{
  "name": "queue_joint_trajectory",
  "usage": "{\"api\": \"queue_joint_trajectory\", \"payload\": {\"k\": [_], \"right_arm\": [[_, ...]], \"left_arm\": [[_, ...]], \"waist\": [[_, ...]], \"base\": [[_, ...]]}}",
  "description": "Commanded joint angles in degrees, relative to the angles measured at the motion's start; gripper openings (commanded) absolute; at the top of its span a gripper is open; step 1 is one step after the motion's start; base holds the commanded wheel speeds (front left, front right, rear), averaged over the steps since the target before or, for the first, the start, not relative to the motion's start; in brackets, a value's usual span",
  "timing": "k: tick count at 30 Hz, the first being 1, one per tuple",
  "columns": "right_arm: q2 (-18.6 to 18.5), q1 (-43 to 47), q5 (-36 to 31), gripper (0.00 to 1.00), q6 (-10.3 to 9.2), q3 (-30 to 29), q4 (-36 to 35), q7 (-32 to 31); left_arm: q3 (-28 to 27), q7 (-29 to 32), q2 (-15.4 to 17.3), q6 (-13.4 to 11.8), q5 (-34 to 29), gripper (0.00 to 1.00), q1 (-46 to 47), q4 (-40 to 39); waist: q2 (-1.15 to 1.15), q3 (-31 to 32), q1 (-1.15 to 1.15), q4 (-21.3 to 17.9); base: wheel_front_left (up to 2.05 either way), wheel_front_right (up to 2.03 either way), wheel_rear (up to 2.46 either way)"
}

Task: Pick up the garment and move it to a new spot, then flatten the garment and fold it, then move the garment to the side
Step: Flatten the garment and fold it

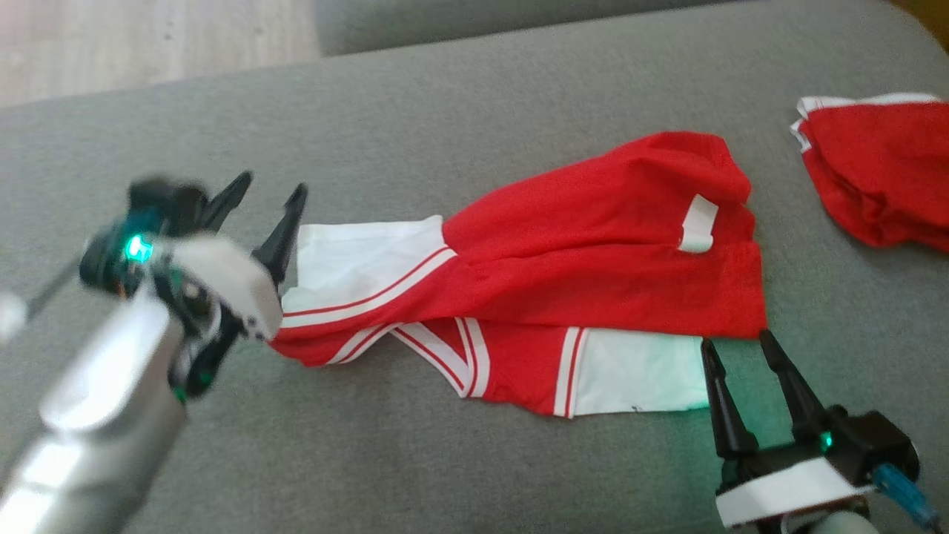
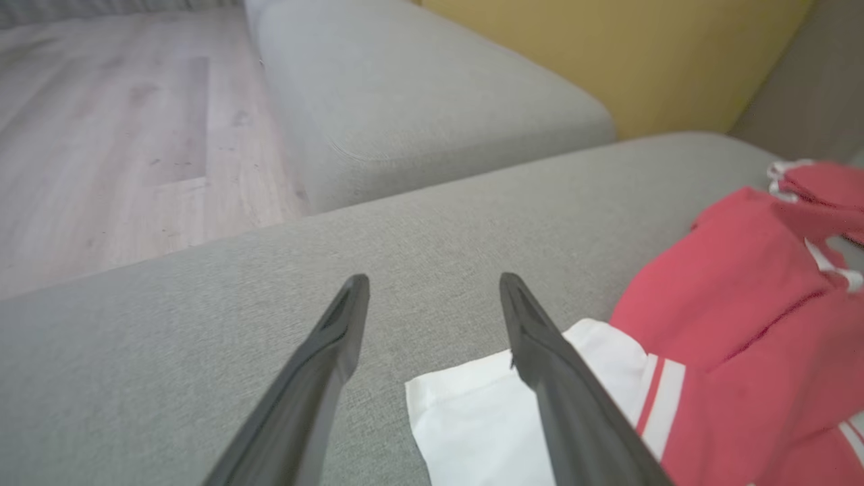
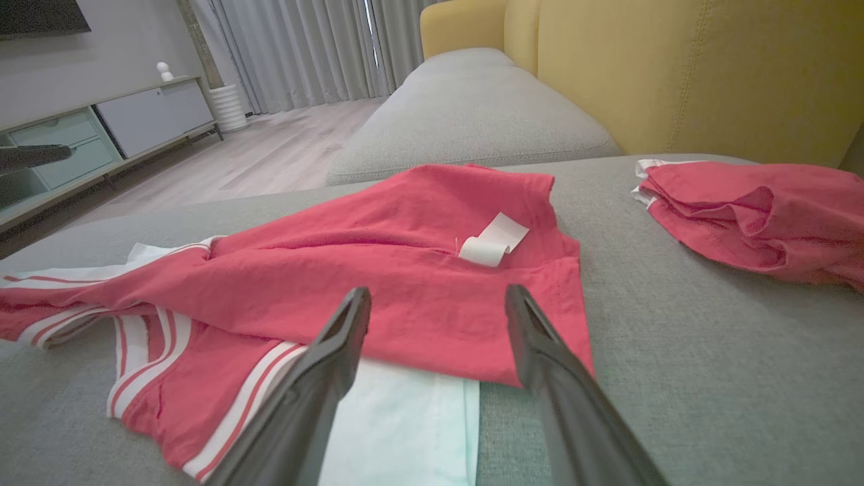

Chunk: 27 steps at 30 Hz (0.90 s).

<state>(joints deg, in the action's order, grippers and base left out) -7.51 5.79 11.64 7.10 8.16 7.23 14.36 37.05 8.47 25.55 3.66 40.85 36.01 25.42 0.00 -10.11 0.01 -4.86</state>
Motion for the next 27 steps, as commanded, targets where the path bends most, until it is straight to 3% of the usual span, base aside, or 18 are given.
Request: {"api": "queue_joint_trajectory", "payload": {"k": [1,5,10,22,25,27], "right_arm": [[-1.09,-2.39,-0.39,1.0,0.39,1.4,-1.67,0.63],[-0.93,-3.89,-0.28,1.0,0.39,1.74,-1.46,0.63],[-0.49,-4.51,-0.17,1.0,0.39,1.59,-1.46,0.63],[0.14,-5.8,-0.28,1.0,0.39,1.23,-1.76,0.63],[0.18,-5.99,-0.31,1.0,0.39,1.16,-1.74,0.63],[0.21,-6.17,-0.31,1.0,0.39,1.24,-1.68,0.63]], "left_arm": [[-1.63,2.77,3.14,0.74,0.15,1.0,3.79,-0.41],[0.76,12.72,5.35,2.63,1.6,1.0,8.73,2.13],[3.16,19.84,7.51,3.48,3.98,1.0,9.96,3.49],[5.63,24.21,9.71,3.7,5.97,1.0,8.19,4.4],[5.62,23.73,10.09,3.62,5.92,0.92,7.92,4.57],[5.43,23.31,10.08,3.49,6.11,0.93,7.81,4.89]], "waist": [[0.0,-1.31,-0.01,-1.29],[0.0,-2.89,-0.01,-3.19],[0.0,-4.3,-0.01,-4.98],[0.0,-6.27,-0.01,-6.66],[0.0,-6.45,-0.01,-6.79],[0.0,-6.65,-0.01,-6.92]], "base": [[0.0,0.0,0.0],[0.0,0.0,0.0],[0.0,0.0,0.0],[0.0,0.0,0.0],[0.0,0.0,0.0],[0.0,0.0,0.0]]}}
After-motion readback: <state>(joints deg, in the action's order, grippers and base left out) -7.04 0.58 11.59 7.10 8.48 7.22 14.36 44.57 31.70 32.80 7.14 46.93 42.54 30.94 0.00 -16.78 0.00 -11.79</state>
